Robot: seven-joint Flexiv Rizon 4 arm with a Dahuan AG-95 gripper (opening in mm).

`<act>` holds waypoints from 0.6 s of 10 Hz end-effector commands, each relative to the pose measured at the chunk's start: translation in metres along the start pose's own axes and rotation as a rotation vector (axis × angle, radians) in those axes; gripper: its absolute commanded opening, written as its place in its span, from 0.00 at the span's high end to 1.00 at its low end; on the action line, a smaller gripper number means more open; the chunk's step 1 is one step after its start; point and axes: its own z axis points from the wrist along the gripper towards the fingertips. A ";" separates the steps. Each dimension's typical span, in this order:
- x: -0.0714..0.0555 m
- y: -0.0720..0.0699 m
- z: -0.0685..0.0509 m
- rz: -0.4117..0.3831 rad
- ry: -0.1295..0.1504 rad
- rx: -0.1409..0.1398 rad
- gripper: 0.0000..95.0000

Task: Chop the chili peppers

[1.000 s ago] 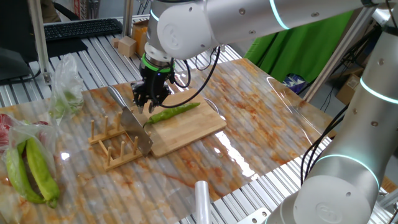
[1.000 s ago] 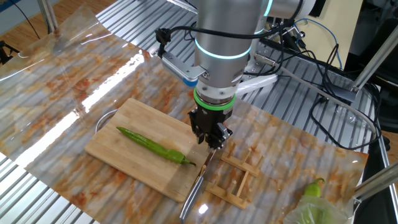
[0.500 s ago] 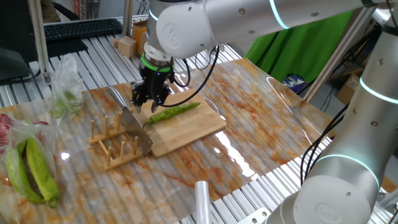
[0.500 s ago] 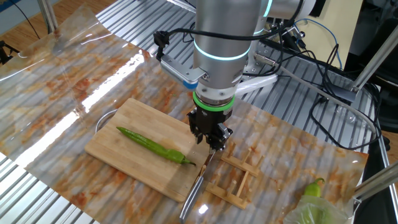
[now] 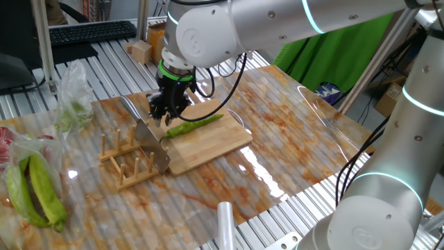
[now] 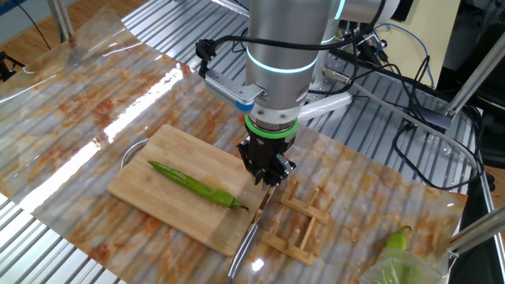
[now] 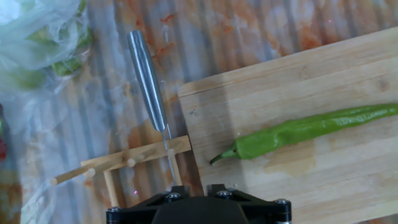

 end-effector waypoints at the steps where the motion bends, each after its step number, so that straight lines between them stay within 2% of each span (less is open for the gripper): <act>1: 0.001 0.000 0.000 0.035 0.016 -0.001 1.00; 4: 0.001 0.000 0.000 -0.050 0.024 0.013 1.00; 5: 0.001 0.000 0.000 -0.052 0.023 0.027 1.00; 6: 0.001 0.000 0.000 -0.050 0.026 0.026 1.00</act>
